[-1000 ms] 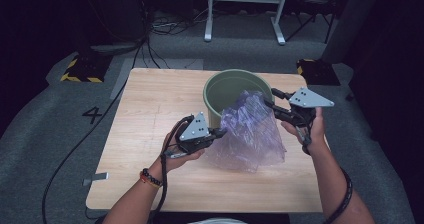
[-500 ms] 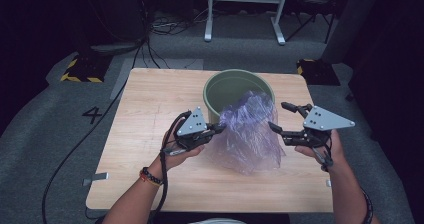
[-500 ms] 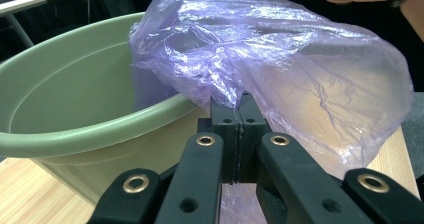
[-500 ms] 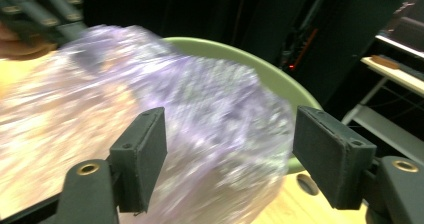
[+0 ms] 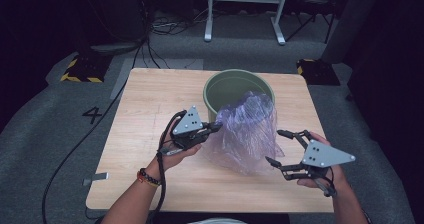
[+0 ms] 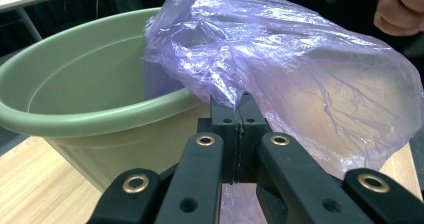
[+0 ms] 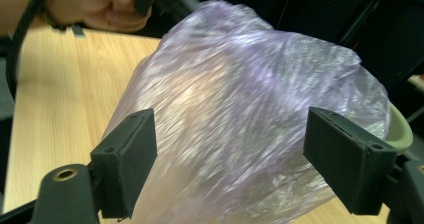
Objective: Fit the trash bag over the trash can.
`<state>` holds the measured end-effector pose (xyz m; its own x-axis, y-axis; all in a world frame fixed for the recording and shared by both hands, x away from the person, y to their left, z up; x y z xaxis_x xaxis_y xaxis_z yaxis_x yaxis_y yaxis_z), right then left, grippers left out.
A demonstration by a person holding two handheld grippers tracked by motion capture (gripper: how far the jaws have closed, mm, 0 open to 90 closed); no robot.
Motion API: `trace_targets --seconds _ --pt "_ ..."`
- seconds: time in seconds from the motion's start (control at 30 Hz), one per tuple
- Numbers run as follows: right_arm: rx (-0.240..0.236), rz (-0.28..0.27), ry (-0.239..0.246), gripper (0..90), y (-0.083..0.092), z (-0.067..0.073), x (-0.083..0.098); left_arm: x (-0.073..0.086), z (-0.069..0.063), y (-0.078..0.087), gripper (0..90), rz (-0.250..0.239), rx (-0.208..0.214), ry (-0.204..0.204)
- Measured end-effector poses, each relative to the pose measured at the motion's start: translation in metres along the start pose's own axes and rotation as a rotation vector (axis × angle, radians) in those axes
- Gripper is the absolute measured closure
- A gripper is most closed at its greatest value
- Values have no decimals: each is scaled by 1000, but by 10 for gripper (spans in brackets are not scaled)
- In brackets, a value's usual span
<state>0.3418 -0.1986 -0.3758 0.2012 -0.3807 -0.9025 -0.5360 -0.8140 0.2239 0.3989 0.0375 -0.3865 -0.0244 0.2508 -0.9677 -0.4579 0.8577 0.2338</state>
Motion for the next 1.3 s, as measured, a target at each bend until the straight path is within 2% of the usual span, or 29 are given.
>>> trace_targets --seconds 0.07,0.17,0.27,0.37,0.47,0.53,0.6,0.67,0.77,0.83,0.97,1.0,1.07,1.17,1.23,1.3 --pt "11 6 48 232 -1 7 3 1 0 0 895 5 -6 1" --pt "27 22 86 247 -6 13 9 1 0 0 895 3 -8 1" --pt "0 21 107 244 -10 21 11 0 1 0 895 -4 -4 9" --pt "-22 27 128 228 -13 27 12 1 4 0 895 -12 -1 34" --pt "-18 35 152 217 -15 30 13 2 6 1 894 -22 1 52" --pt "4 41 140 303 -17 27 14 2 6 1 894 -20 1 53" --pt "21 26 100 486 -20 21 14 2 6 1 894 -17 1 49" --pt "15 21 61 670 -24 14 16 2 6 0 893 -12 -1 42" --pt "11 44 51 843 -29 6 19 3 8 0 858 -11 -3 46" --pt "24 27 25 897 -30 2 18 3 9 1 840 -17 -1 53" --pt "68 -26 -6 900 -27 -11 9 3 11 5 811 -27 -7 57" --pt "80 -38 -14 900 -26 -15 6 3 12 5 785 -25 -26 59" --pt "112 -46 -22 900 -25 -24 2 3 16 6 673 -22 -59 73" --pt "162 -62 -54 900 -27 -40 -4 4 24 9 521 -24 -106 120" --pt "178 -69 -70 900 -29 -49 -7 5 28 11 430 -26 -128 151" --pt "202 -75 -83 900 -31 -58 -12 4 33 16 317 -46 -163 168"
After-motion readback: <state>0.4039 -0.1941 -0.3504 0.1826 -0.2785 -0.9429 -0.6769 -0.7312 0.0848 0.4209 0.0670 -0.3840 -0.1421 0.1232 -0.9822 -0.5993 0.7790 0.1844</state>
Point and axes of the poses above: each handheld gripper's, and its own axes: y roughly backward along the jaws, x roughly out of its underside, z roughly to its left, the point moved 7 cm from there along -y, roughly forward along the jaws, and after that the axes turned 6 degrees about -z, right-handed, at the moved point
